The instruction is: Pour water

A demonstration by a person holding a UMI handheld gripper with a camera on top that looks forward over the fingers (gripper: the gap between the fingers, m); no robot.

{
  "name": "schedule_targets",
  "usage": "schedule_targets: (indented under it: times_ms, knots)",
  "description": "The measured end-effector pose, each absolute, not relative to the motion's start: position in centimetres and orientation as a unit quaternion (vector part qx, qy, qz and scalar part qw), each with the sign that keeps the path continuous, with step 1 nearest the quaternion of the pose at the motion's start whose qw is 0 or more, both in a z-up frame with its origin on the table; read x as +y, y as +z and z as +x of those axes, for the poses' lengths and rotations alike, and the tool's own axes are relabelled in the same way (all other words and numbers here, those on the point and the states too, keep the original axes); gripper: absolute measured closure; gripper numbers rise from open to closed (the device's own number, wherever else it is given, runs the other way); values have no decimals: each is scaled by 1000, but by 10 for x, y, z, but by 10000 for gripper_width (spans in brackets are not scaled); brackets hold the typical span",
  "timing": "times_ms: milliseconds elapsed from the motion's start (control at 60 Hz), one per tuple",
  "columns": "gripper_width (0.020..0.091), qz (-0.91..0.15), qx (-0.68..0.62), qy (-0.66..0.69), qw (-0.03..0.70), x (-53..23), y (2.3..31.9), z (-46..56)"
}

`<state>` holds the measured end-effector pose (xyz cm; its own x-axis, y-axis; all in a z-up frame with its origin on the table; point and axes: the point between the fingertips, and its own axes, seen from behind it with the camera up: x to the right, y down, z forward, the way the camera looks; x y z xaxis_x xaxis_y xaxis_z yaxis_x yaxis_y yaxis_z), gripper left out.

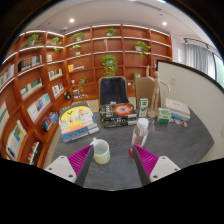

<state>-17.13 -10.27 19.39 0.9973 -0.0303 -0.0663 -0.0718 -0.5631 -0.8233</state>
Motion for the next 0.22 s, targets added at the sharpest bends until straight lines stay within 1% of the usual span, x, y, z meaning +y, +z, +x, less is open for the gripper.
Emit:
schedule_targets:
  times_ms: [217]
  knots:
    - [282,-889,21,10,458,-118,188,-170]
